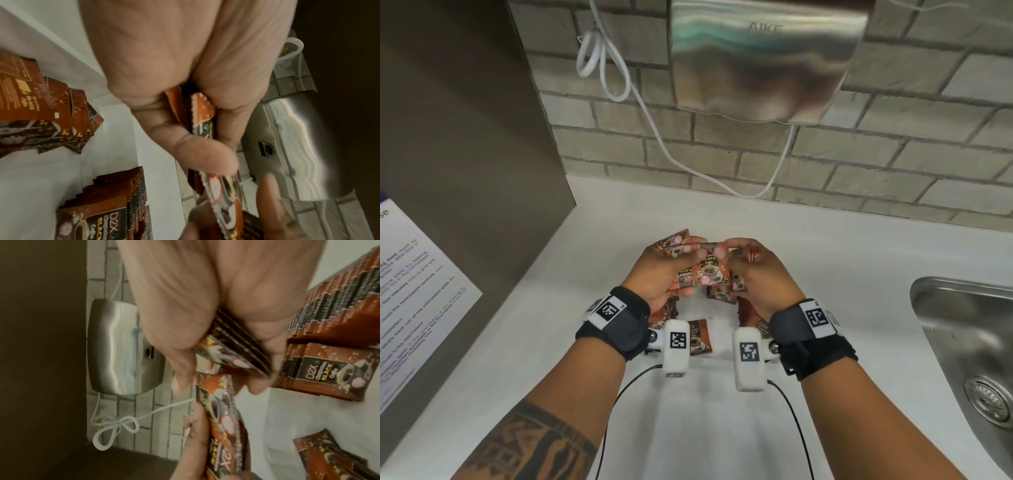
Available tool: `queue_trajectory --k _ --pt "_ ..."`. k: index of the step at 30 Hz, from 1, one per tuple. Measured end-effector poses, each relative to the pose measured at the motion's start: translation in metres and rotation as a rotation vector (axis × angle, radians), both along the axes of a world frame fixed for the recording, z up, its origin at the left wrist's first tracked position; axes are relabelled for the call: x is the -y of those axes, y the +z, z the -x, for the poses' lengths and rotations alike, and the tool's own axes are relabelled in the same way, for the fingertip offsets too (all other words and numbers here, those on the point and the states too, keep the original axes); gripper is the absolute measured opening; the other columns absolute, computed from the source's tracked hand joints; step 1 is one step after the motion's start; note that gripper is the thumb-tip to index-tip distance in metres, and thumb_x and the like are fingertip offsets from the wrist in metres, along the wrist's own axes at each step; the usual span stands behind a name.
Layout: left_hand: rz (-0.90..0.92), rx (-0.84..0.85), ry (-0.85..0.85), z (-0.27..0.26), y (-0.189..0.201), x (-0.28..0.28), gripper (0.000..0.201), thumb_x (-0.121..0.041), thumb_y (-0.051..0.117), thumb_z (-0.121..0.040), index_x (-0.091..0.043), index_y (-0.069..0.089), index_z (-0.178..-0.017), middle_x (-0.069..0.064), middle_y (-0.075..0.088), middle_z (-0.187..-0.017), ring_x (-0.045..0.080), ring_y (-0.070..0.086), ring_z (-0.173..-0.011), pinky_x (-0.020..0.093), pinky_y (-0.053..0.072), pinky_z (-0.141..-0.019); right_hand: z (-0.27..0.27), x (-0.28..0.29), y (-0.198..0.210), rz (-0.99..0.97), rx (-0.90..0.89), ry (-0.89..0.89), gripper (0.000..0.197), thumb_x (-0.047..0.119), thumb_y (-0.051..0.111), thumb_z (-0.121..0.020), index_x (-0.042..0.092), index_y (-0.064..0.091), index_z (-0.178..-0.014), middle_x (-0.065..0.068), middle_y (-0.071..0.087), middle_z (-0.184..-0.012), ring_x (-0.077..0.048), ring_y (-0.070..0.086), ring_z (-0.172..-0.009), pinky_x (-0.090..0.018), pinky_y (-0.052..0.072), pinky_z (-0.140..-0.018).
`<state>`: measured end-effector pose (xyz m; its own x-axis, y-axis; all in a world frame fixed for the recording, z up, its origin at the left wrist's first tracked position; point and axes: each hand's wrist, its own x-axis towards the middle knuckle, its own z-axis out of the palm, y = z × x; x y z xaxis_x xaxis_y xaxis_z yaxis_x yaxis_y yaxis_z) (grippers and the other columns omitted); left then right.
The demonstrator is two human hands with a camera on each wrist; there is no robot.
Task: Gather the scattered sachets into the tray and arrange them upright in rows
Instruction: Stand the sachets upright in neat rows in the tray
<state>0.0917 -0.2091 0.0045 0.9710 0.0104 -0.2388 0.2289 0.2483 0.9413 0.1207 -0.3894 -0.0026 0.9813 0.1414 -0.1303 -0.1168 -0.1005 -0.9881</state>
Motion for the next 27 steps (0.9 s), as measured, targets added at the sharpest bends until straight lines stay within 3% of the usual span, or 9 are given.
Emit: queue_trajectory --k 2,7,9,12,15,18,20,23,27 --pt "-0.013 0.014 -0.024 0.0 0.001 0.002 0.017 -0.026 0.078 -0.087 -0.021 0.077 -0.103 0.005 0.078 -0.096 0.017 0.071 -0.074 0.021 0.048 -0.047 0.0 -0.003 0.0 0.025 -0.038 0.114 0.068 0.049 0.093 -0.055 0.019 0.069 -0.111 -0.005 0.076 -0.104 -0.027 0.072 -0.098 -0.045 0.057 -0.081" --pt "-0.037 -0.011 -0.092 0.0 0.005 0.005 0.022 -0.032 0.075 -0.088 -0.019 0.077 -0.106 0.006 0.076 -0.092 0.02 0.071 -0.077 0.023 0.048 -0.047 0.004 -0.002 -0.001 -0.078 -0.004 0.162 0.043 0.007 0.082 -0.073 0.01 0.068 -0.114 -0.011 0.075 -0.107 -0.032 0.071 -0.102 -0.053 0.055 -0.093" --pt "0.065 -0.061 -0.119 0.0 0.006 0.002 0.026 -0.028 0.065 -0.097 -0.015 0.072 -0.118 0.008 0.075 -0.102 0.022 0.071 -0.081 0.023 0.052 -0.047 0.005 0.001 -0.002 -0.125 -0.012 0.134 0.047 -0.001 0.073 -0.073 0.016 0.068 -0.117 -0.014 0.074 -0.107 -0.033 0.07 -0.102 -0.05 0.057 -0.088" --pt "0.198 -0.1 -0.124 -0.001 0.003 -0.005 0.032 -0.014 0.054 -0.099 -0.011 0.067 -0.128 0.013 0.071 -0.11 0.028 0.07 -0.094 0.027 0.058 -0.055 0.004 0.008 0.001 -0.224 -0.051 0.111 0.055 -0.014 0.063 -0.079 0.019 0.065 -0.123 -0.019 0.072 -0.108 -0.033 0.07 -0.098 -0.034 0.057 -0.073" --pt "0.145 -0.035 -0.114 0.001 0.001 -0.004 0.026 -0.014 0.063 -0.097 -0.014 0.068 -0.123 0.017 0.073 -0.11 0.029 0.073 -0.094 0.03 0.06 -0.061 0.005 0.007 0.004 -0.152 0.003 0.116 0.037 -0.004 0.072 -0.083 0.016 0.068 -0.114 -0.012 0.073 -0.093 -0.029 0.069 -0.084 -0.029 0.054 -0.065" --pt "0.066 0.011 -0.102 0.002 0.0 0.002 0.017 -0.018 0.071 -0.091 -0.016 0.075 -0.107 0.007 0.078 -0.101 0.023 0.075 -0.09 0.026 0.058 -0.057 0.004 -0.001 0.003 0.0 0.014 0.109 0.044 0.038 0.09 -0.066 0.023 0.069 -0.102 -0.003 0.077 -0.094 -0.026 0.074 -0.089 -0.044 0.058 -0.087" --pt "0.006 0.011 -0.079 0.003 0.001 0.003 0.011 -0.022 0.073 -0.09 -0.016 0.077 -0.099 0.005 0.079 -0.095 0.021 0.075 -0.084 0.024 0.055 -0.052 0.004 -0.005 0.004 0.028 -0.001 0.099 0.051 0.048 0.09 -0.061 0.025 0.069 -0.101 -0.003 0.078 -0.097 -0.029 0.074 -0.094 -0.052 0.055 -0.094" --pt "-0.003 0.018 -0.124 0.004 0.003 0.0 0.028 -0.034 0.071 -0.09 -0.017 0.074 -0.112 0.008 0.078 -0.102 0.021 0.075 -0.088 0.027 0.056 -0.054 0.005 -0.004 0.008 0.004 0.041 0.065 0.027 0.035 0.082 -0.076 0.022 0.071 -0.096 -0.007 0.077 -0.092 -0.031 0.074 -0.085 -0.053 0.057 -0.09" --pt "0.001 0.041 -0.19 0.004 0.004 -0.005 0.028 -0.012 0.075 -0.088 -0.014 0.073 -0.116 0.011 0.076 -0.109 0.023 0.074 -0.098 0.027 0.058 -0.062 0.007 0.001 0.014 -0.112 -0.036 0.033 0.018 0.012 0.074 -0.086 0.0 0.064 -0.096 -0.018 0.065 -0.073 -0.028 0.056 -0.058 -0.039 0.052 -0.064"
